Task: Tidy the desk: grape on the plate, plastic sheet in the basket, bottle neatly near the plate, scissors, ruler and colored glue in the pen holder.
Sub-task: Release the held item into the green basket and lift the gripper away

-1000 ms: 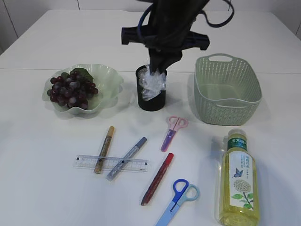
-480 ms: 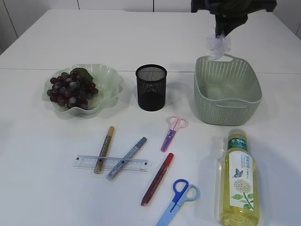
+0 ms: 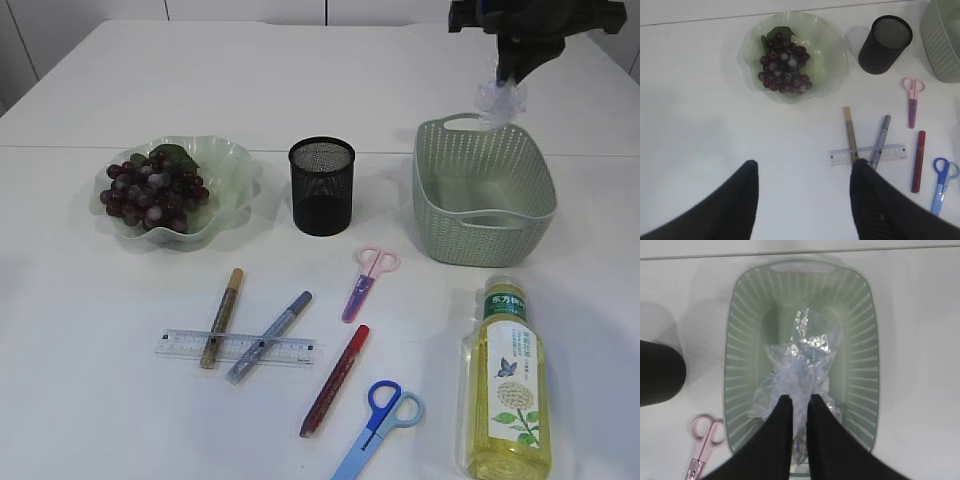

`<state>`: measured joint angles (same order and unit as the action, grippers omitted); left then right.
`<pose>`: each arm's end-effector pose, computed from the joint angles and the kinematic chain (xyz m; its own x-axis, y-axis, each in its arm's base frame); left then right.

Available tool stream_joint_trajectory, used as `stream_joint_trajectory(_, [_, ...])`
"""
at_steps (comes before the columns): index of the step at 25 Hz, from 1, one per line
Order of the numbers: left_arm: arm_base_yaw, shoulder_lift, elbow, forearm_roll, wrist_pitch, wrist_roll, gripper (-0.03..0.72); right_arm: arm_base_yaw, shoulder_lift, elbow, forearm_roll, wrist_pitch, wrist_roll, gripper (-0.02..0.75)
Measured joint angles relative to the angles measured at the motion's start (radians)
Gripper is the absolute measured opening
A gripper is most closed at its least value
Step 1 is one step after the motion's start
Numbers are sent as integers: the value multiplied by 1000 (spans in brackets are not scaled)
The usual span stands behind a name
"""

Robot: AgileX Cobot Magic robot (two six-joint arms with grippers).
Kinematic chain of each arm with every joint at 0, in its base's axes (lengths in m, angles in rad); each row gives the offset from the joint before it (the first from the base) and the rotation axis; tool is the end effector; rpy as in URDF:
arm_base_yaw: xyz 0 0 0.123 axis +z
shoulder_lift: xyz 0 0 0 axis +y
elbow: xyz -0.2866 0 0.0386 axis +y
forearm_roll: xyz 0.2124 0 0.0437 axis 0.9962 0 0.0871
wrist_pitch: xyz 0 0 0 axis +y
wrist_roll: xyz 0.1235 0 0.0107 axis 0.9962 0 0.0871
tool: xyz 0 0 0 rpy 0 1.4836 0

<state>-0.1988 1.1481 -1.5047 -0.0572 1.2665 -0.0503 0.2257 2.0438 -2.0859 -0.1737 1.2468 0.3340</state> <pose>0.1806 -0.0433 0.4246 -0.7323 0.0789 -0.6763 0.1846 0.9791 -0.0857 0.4229 0.0763 0.3034 -0.8819 0.0755 -0.4654 0.0957 0.9952 -0.0199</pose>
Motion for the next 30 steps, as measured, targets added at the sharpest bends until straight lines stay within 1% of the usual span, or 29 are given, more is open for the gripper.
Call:
stream_joint_trajectory(15, [0, 0, 0, 0, 0, 0, 424, 0, 88, -2, 0, 0, -2, 93])
stream_joint_trajectory(23, [0, 0, 0, 0, 0, 0, 424, -33, 88, -2, 9, 0, -4, 104])
stream_joint_trajectory(24, [0, 0, 0, 0, 0, 0, 424, -37, 88, -2, 16, 0, -4, 117])
stream_joint_trajectory(26, [0, 0, 0, 0, 0, 0, 424, -40, 88, -2, 36, 0, -4, 169])
stream_joint_trajectory(30, [0, 0, 0, 0, 0, 0, 419, -42, 88, -2, 81, 0, -13, 379])
